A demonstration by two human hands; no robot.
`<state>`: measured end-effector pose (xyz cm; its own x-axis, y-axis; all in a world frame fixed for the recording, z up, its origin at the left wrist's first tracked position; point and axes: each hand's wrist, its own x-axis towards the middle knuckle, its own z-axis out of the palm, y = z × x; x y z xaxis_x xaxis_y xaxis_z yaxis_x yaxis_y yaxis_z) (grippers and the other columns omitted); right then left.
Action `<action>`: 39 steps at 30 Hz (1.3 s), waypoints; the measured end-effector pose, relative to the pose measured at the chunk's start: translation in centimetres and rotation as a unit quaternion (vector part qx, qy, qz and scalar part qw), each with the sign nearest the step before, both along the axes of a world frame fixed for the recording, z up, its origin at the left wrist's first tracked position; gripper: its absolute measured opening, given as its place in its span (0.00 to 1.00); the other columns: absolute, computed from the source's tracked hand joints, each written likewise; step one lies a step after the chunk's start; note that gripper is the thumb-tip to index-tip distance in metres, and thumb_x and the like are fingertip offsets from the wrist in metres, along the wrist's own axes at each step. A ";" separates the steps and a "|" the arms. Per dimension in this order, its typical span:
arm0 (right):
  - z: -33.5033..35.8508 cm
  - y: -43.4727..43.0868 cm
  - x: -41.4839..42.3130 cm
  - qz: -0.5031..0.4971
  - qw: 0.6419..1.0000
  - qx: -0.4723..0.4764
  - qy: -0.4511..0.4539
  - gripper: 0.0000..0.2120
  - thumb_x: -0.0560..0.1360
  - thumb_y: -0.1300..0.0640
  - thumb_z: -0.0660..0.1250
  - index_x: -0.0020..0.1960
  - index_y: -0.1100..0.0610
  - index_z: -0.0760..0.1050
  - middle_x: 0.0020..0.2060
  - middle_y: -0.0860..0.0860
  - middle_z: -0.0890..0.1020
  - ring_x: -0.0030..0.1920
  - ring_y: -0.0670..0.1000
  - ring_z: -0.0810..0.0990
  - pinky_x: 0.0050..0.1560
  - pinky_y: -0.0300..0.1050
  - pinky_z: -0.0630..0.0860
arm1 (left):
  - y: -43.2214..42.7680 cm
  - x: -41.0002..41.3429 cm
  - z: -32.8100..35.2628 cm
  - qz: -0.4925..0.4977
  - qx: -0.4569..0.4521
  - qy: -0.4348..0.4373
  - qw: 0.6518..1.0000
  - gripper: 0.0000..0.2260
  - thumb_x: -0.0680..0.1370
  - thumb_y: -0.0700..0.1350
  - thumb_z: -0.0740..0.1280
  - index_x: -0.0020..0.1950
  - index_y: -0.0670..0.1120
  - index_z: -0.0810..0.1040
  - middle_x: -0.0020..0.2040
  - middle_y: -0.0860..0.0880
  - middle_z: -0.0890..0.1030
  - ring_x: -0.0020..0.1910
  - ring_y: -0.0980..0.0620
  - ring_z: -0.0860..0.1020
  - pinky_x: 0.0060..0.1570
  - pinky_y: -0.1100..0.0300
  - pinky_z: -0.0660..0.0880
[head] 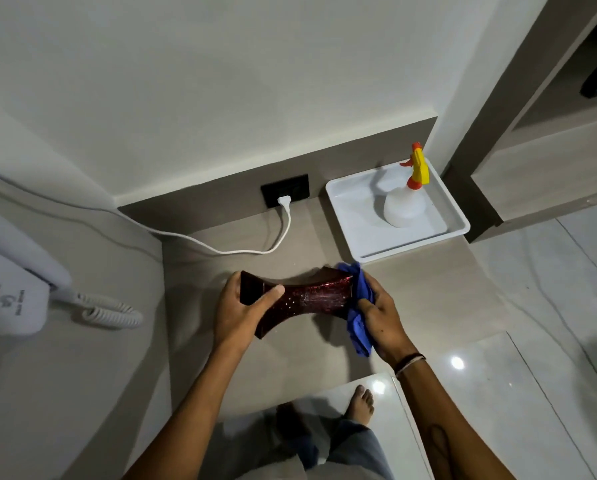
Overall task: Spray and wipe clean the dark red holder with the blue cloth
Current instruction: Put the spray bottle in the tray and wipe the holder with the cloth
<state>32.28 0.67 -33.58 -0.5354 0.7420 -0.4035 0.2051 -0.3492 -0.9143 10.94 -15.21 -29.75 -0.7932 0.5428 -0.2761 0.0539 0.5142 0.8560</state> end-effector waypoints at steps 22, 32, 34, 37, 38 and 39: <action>0.9 -5.8 -3.4 0.304 0.813 0.487 -0.096 0.52 0.72 0.80 0.62 0.87 0.56 0.40 0.87 0.52 0.40 0.87 0.57 0.40 0.87 0.57 0.46 | 0.0 0.7 2.1 -0.181 -0.064 0.229 0.954 0.27 0.58 0.44 0.81 0.55 0.46 0.78 0.52 0.50 0.82 0.52 0.44 0.80 0.48 0.53 0.75; 4.3 -9.2 -6.1 0.299 0.837 0.458 0.014 0.51 0.74 0.78 0.62 0.87 0.52 0.41 0.88 0.49 0.43 0.88 0.56 0.40 0.87 0.53 0.43 | -0.5 1.1 1.7 -0.133 -0.121 0.147 0.973 0.31 0.73 0.49 0.75 0.74 0.39 0.76 0.71 0.36 0.80 0.71 0.37 0.80 0.70 0.55 0.72; 3.6 -7.9 -5.5 0.320 0.824 0.467 0.003 0.49 0.75 0.78 0.60 0.88 0.53 0.45 0.88 0.48 0.44 0.88 0.54 0.42 0.87 0.53 0.46 | -1.1 0.7 1.6 -0.130 -0.127 0.137 0.974 0.38 0.65 0.45 0.84 0.73 0.40 0.76 0.69 0.38 0.82 0.68 0.38 0.81 0.68 0.50 0.76; 1.8 -4.1 -3.7 0.305 0.858 0.404 -0.091 0.43 0.77 0.78 0.60 0.87 0.58 0.48 0.87 0.51 0.44 0.88 0.55 0.42 0.87 0.57 0.49 | -1.5 0.4 1.8 -0.149 -0.113 0.172 0.967 0.41 0.57 0.47 0.83 0.70 0.44 0.78 0.64 0.46 0.80 0.63 0.43 0.81 0.63 0.46 0.81; 1.3 -3.2 -3.4 0.300 0.854 0.405 -0.127 0.45 0.76 0.78 0.61 0.86 0.59 0.47 0.86 0.51 0.42 0.87 0.56 0.41 0.87 0.58 0.50 | -1.6 0.5 1.9 -0.144 -0.111 0.167 0.969 0.43 0.56 0.47 0.82 0.71 0.44 0.77 0.65 0.47 0.79 0.63 0.44 0.80 0.62 0.47 0.81; 1.0 -2.8 -3.1 0.294 0.850 0.407 -0.159 0.46 0.76 0.78 0.63 0.86 0.58 0.45 0.86 0.51 0.40 0.87 0.57 0.39 0.87 0.58 0.49 | -1.8 0.6 1.9 -0.137 -0.108 0.164 0.971 0.44 0.56 0.48 0.82 0.72 0.45 0.76 0.65 0.48 0.78 0.63 0.45 0.80 0.63 0.48 0.81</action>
